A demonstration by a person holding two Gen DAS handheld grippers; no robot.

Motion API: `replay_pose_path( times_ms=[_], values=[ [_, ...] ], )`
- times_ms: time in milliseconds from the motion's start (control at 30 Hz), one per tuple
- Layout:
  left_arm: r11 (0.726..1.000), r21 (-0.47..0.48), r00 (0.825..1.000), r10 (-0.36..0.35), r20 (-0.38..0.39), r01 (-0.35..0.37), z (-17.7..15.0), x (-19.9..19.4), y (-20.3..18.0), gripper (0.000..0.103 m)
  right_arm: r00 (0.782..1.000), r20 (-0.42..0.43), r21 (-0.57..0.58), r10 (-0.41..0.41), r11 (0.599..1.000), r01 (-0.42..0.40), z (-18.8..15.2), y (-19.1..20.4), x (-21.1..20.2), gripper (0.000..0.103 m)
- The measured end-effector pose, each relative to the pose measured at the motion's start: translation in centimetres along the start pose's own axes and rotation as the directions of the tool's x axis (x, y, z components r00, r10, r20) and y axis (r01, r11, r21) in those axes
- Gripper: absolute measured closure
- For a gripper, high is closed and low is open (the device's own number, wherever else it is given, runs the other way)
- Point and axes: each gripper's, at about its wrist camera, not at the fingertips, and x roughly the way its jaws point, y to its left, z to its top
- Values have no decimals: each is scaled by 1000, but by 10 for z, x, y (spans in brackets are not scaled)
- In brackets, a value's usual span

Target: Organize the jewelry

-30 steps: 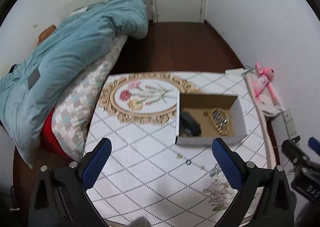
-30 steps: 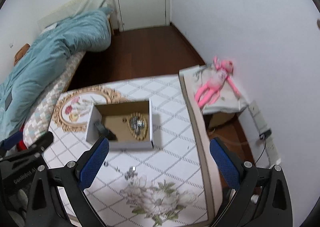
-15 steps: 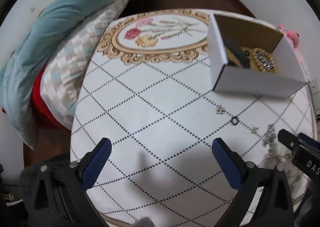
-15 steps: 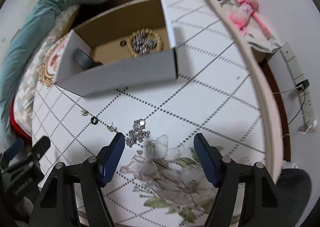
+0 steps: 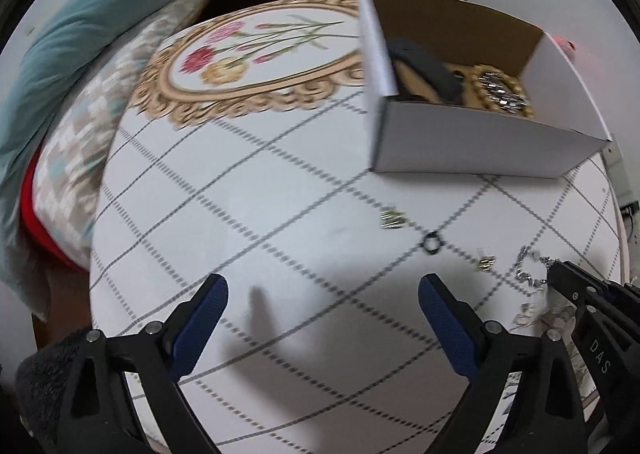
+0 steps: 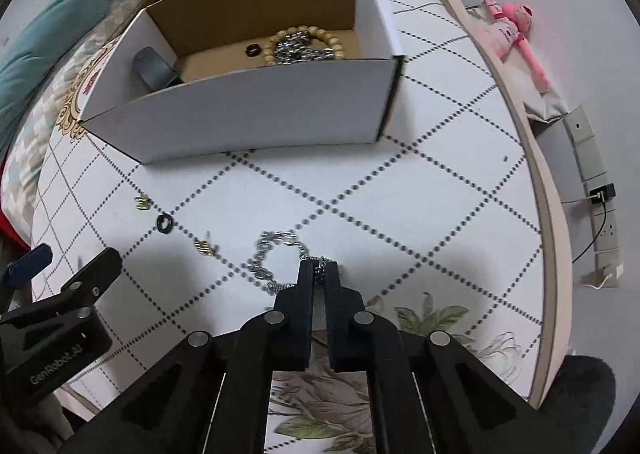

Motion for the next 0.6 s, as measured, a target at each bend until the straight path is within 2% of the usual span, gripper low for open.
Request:
replay_pose_path(
  times_ms=[67,300,367,400,433,467,600],
  values=[
    [1000,21,1000,-13,4,13,3,1,-9,15,1000,-1,26,-10,1000,10,0,-10,-1,98],
    [998,56,999,-37,8,36,11,5,-27,20,1000,-8,92,-17,996,18,5,-52,-8,99],
    [997,66,999,-41,13,40,12,5,-31,34,1000,-8,103,-15,995,16,4,-57,-9,99],
    [996,74,999,-50,8,50,13,5,-34,37,1000,-8,105,-13,994,14,4,-58,-10,99],
    [995,80,998,-56,3,56,13,6,-36,47,1000,-10,105,-13,994,14,4,-58,-10,99],
    [994,89,998,-60,-4,60,13,8,-38,63,1000,-11,103,-15,995,16,3,-58,-10,99],
    [987,118,994,-112,-5,112,10,6,-45,88,1000,-15,98,-19,995,21,5,-58,-9,99]
  ],
)
